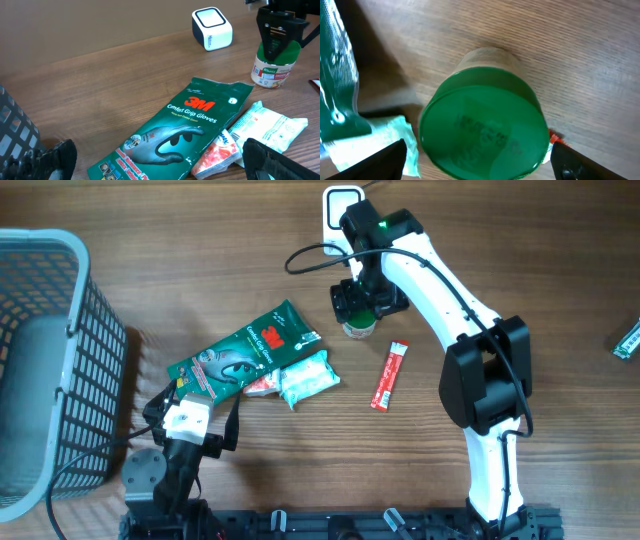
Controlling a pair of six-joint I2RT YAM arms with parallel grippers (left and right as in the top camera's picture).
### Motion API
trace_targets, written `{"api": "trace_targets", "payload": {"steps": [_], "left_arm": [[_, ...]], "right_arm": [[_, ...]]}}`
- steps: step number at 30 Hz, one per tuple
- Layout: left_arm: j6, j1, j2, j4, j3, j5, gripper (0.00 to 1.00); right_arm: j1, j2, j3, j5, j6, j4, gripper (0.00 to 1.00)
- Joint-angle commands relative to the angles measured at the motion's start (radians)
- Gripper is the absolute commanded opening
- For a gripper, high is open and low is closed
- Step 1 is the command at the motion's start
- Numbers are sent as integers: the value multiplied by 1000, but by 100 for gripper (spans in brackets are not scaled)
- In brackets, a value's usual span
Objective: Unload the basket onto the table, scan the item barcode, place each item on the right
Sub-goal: 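Lift the green-capped jar with the right gripper toward the scanner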
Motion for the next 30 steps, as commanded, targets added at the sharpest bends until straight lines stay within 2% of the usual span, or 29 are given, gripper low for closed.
{"api": "trace_targets", "payload": {"steps": [1, 3, 4, 6, 8, 9, 10, 12, 15, 20, 28, 30], "left_arm": [[8, 5, -7, 2, -5, -5, 100], [8, 5, -7, 2, -5, -5, 99], [8, 5, -7, 2, -5, -5, 100], [8, 5, -7, 2, -5, -5, 100], [8, 5, -7, 2, -5, -5, 100], [8, 5, -7, 2, -5, -5, 100], [8, 5, -7, 2, -5, -5, 100], [8, 5, -7, 2, -5, -5, 100], [8, 5, -7, 2, -5, -5, 100], [8, 5, -7, -9, -5, -5, 100], [8, 5, -7, -161, -5, -5, 100], [8, 5, -7, -185, -5, -5, 100]], "right_arm": [[-2, -18, 42, -26, -100, -68, 94], [-2, -61, 126, -97, -10, -128, 95], [-2, -81, 160, -98, 135, -124, 98], [-7, -105, 178, -95, 451, -120, 100], [-15, -108, 170, -45, 973, -129, 100], [-15, -108, 155, -29, 1151, -129, 100], [-15, -108, 141, -30, 1320, -127, 100], [-15, -108, 110, -29, 1506, -114, 100], [-15, -107, 54, -29, 1623, -61, 100], [-15, -106, -51, -29, 1651, 20, 100], [-16, -90, -249, -16, 1648, 230, 100], [-16, -90, -256, 23, 1636, 232, 100]]}}
